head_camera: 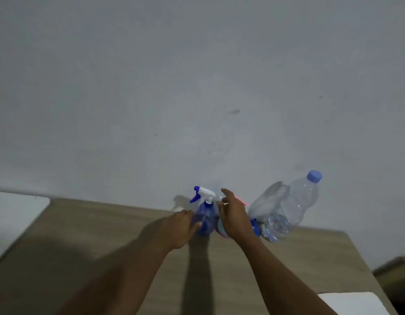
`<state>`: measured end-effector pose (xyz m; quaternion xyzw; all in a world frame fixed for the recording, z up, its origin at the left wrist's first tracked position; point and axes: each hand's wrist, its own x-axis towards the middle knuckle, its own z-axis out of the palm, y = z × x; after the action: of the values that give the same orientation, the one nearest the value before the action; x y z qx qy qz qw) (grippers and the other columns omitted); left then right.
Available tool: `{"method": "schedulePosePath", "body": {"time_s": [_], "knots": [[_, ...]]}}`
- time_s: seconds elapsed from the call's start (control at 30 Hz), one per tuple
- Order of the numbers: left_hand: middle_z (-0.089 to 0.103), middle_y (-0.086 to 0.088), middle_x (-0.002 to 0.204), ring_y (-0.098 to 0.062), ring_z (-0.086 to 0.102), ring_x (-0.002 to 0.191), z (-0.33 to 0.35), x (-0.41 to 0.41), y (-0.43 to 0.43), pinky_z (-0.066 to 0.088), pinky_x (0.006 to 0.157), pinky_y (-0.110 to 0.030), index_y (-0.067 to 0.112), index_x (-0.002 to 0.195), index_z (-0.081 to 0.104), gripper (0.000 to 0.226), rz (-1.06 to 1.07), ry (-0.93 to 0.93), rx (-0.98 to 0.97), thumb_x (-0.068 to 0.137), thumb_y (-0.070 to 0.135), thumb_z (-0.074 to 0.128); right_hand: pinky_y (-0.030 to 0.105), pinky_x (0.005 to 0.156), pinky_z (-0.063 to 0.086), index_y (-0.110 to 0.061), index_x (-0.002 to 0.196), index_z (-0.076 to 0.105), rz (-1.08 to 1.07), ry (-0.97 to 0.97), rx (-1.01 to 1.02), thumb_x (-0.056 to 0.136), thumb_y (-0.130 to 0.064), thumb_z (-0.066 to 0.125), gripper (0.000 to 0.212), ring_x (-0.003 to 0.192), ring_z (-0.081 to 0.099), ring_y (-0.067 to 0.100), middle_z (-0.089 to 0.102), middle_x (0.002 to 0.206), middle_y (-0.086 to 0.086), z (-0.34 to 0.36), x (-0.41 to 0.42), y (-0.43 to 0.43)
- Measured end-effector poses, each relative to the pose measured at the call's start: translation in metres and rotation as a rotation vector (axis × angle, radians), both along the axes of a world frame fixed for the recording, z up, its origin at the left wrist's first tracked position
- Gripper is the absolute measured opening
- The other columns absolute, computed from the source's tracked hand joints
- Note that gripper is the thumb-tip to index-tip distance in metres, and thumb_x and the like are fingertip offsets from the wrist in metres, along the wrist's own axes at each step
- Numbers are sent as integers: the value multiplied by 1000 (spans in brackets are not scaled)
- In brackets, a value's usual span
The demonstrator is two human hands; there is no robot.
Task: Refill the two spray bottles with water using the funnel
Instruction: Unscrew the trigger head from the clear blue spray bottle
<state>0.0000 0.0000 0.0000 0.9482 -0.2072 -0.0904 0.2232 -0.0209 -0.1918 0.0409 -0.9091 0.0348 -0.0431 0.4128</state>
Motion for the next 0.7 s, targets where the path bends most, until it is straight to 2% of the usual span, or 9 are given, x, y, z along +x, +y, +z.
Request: {"method": "schedulePosePath", "body": {"time_s": [0.07,0.13,0.23,0.33,0.43,0.5,0.57,0.63,0.7], "knots": [[62,-5,123,-23,61,106,-9,14,0,49,87,-37,20,128,49,38,-11,1,-23,99,44,43,28,96,47,-17,147,40,-33,-14,-19,105,-26,47,43,116,59,19,60,129,7,-3,12,0],[59,-6,131,-26,60,113,-15,23,0,49,93,-41,21,140,41,46,-15,19,-25,98,38,46,27,92,47,-13,139,50,-53,-20,-49,105,-22,46,35,108,61,18,64,121,6,-1,16,-1],[53,-5,143,-26,56,123,-25,28,0,46,101,-39,21,150,33,54,-46,15,-43,99,31,48,34,76,51,-9,105,64,-41,-63,-71,103,-16,48,17,85,63,20,67,95,7,-4,18,2],[50,-1,147,-24,54,126,-31,27,3,43,102,-34,24,151,32,55,-64,1,-66,99,24,50,24,70,48,-12,101,61,-60,-61,-59,101,-18,54,9,79,58,10,63,90,1,-9,21,2],[46,5,149,-25,56,125,-34,21,8,49,100,-41,37,151,23,61,-75,-9,-73,96,28,50,16,65,45,-15,95,60,-62,-84,-47,99,-18,57,6,76,57,8,61,85,-3,-13,20,4],[42,10,152,-22,57,124,-34,15,9,49,99,-41,44,150,18,66,-109,8,-105,95,27,51,19,63,47,-16,91,58,-72,-93,1,99,-15,56,8,74,59,11,62,83,-1,-14,16,6],[41,15,152,-19,61,114,-29,5,9,50,96,-38,50,149,14,68,-126,31,-150,96,32,52,28,62,50,-15,88,57,-90,-104,37,98,-15,55,10,71,59,14,63,80,2,-10,10,8],[43,17,150,-18,64,106,-22,-8,9,49,93,-32,50,149,16,66,-100,31,-196,95,42,53,36,66,54,-14,89,57,-92,-117,66,98,-17,54,11,73,61,19,62,78,1,-2,4,8],[46,18,147,-13,61,112,-14,-21,10,48,95,-30,48,147,23,65,-71,48,-262,92,51,56,39,71,56,-11,92,58,-82,-100,110,99,-19,54,12,79,65,25,65,82,3,12,-3,6]]}}
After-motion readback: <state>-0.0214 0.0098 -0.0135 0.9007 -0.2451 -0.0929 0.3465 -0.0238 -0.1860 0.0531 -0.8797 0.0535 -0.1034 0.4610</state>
